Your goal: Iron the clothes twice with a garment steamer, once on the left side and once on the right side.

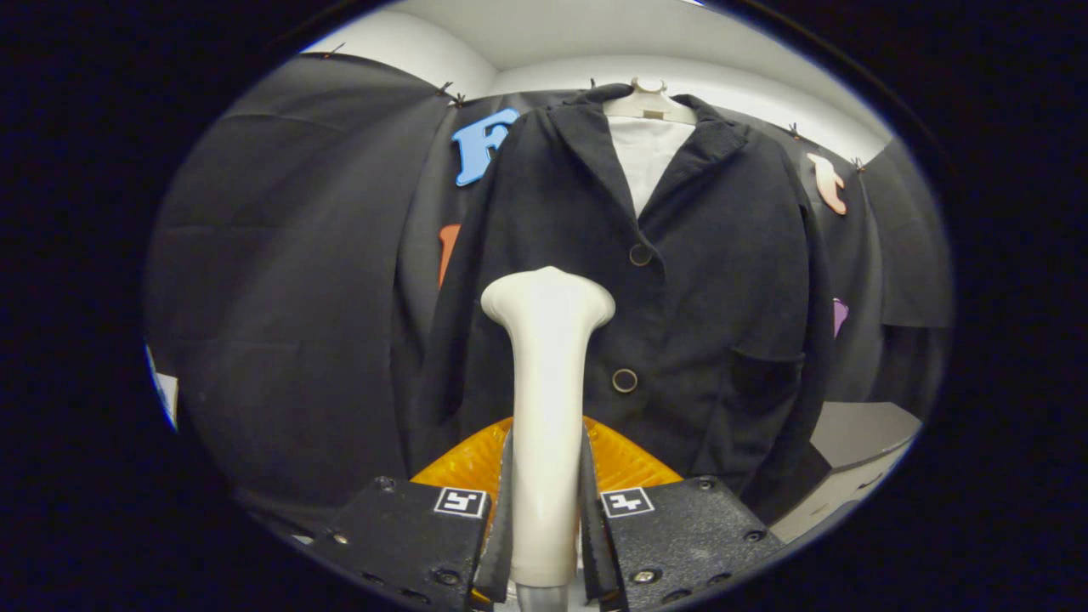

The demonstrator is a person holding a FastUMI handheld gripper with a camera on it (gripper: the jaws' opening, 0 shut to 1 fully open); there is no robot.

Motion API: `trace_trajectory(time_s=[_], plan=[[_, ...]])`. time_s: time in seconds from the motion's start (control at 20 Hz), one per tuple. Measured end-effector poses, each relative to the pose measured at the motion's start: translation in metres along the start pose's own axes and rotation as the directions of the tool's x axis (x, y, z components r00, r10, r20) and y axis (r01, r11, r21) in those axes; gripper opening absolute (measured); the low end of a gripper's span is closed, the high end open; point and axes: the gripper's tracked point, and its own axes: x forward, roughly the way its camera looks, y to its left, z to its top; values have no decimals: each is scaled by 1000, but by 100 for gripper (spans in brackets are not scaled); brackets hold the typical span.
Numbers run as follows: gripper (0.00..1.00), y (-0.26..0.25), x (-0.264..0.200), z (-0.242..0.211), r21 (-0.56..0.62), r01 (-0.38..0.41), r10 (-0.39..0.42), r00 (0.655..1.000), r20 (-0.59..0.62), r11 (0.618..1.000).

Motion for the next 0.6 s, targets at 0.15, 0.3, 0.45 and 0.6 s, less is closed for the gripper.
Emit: trace_trajectory(time_s=[0.15,0.3,0.45,0.6], plan=[[36,2,-5,-22,5,-8,9,998,-57,1000],[36,4,-15,-56,11,-8,9,991,-131,1000],[36,-5,-21,-79,10,-14,16,983,-183,1000],[36,-10,-29,-109,18,-1,6,968,-252,1000]])
